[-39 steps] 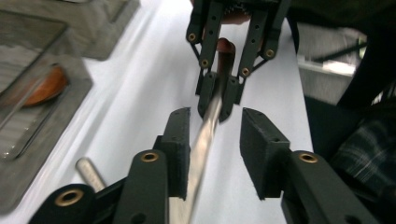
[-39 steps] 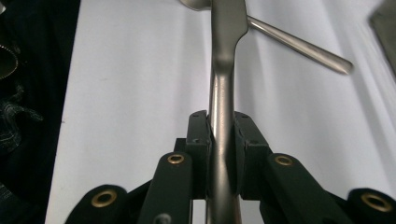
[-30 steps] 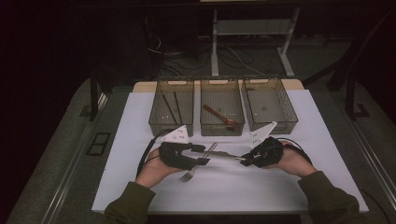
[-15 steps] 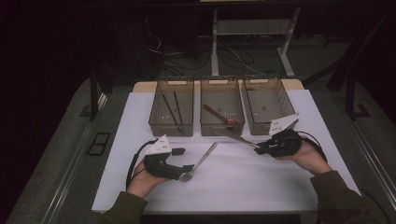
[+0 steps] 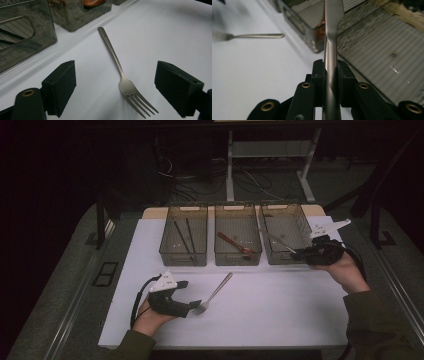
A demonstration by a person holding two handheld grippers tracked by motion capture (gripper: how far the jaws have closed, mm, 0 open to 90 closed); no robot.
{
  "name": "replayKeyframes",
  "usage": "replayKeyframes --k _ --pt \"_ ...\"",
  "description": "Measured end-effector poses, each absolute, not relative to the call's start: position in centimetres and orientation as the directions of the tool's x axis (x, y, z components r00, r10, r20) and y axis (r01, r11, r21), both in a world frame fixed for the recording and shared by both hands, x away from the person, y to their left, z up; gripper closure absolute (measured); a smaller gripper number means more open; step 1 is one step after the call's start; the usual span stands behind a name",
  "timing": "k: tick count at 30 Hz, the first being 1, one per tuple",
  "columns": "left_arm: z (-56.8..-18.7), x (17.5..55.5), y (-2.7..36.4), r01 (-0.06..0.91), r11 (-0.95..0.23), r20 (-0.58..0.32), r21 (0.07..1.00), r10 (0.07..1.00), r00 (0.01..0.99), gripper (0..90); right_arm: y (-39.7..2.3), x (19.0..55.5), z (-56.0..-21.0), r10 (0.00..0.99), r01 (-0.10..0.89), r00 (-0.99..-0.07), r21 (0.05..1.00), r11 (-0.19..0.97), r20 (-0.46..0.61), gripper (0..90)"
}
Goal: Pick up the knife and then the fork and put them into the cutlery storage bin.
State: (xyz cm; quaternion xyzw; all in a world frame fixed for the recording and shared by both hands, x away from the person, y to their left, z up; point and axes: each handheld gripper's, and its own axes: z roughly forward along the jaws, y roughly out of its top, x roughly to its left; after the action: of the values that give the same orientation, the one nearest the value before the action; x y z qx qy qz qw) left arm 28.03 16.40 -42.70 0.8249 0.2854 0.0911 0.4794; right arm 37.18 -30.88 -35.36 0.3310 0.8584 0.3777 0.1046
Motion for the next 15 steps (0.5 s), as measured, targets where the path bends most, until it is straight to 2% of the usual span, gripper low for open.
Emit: replayKeyframes --k 15 --pt "-42.7 28.1 16.5 0.384 -0.361 -0.138 0.85 0.551 0.823 15.3 -32.1 42.2 -35.0 0.806 0.616 -0.589 0.68 0.398 0.061 77.4"
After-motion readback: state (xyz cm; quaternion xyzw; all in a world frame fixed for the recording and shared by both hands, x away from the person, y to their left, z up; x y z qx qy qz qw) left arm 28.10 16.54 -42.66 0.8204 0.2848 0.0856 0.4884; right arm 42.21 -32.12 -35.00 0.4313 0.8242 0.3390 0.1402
